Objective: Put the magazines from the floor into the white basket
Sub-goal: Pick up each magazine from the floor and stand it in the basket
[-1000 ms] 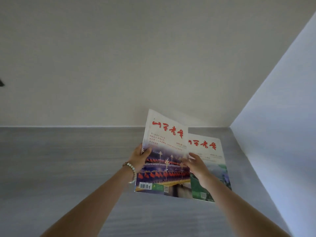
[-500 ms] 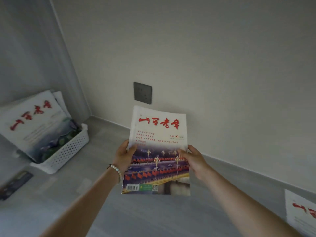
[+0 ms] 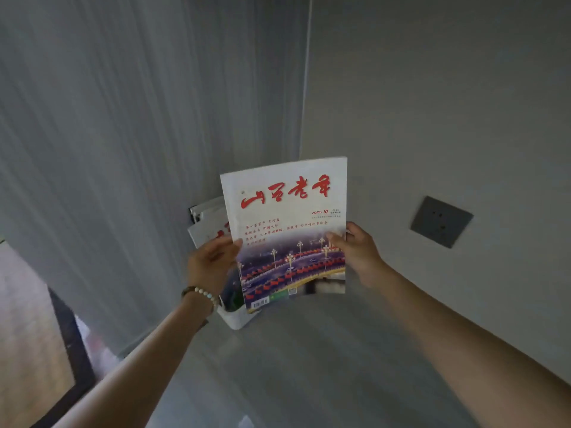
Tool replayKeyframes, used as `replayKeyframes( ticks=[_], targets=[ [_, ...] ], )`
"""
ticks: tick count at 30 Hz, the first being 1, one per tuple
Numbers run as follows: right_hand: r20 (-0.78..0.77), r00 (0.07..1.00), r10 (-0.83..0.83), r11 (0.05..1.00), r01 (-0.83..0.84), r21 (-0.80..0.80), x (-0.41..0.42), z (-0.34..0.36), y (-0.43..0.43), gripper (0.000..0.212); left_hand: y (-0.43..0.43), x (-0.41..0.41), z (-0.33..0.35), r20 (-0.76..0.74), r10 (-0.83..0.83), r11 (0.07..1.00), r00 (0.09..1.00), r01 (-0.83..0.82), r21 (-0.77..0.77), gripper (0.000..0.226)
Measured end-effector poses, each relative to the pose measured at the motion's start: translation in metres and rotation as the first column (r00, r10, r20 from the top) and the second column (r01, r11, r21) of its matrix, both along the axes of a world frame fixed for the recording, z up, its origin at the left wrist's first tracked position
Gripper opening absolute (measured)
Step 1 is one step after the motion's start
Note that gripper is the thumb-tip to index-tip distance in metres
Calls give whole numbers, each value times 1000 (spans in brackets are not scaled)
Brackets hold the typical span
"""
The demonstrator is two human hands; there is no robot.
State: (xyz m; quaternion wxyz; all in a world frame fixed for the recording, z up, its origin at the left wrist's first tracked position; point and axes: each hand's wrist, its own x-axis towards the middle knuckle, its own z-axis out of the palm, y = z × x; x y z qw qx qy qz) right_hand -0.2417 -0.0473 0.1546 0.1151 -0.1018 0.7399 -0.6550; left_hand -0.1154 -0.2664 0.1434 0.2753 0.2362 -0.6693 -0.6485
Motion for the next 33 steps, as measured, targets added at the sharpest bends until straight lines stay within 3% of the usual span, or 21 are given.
replayKeyframes(
  ticks=[6, 11, 16, 23, 26, 29, 33],
  targets=[
    [-60, 994, 92, 996, -91, 15, -42, -4, -81, 16, -46, -3, -11, -64, 131, 991, 989, -133, -26, 9],
    [-52, 994, 95, 992, -91, 82, -59, -37, -121, 16, -61, -5, -42, 11, 183, 983, 983, -182, -37, 15],
    [38, 993, 109, 977, -114, 179, -57, -79, -135, 25, -65, 1, -71, 130, 192, 974, 973, -173, -144, 13],
    [99, 990, 99, 974, -117, 194, -56, -96, -137, 35, -63, -2, -90, 215, 235, 971, 948, -218, -101, 11],
    [142, 984, 111, 982, -131, 138, -50, -97, -127, 51, -61, -2, -89, 246, 280, 958, 928, -255, -128, 15],
    [181, 976, 125, 973, -157, 172, -42, -98, -115, 70, -58, -1, -89, 278, 286, 958, 917, -282, -56, 17],
    [200, 968, 153, 949, -201, 244, -25, -91, -86, 73, -33, 6, -86, 271, 168, 980, 948, -191, 61, 13]
  ],
)
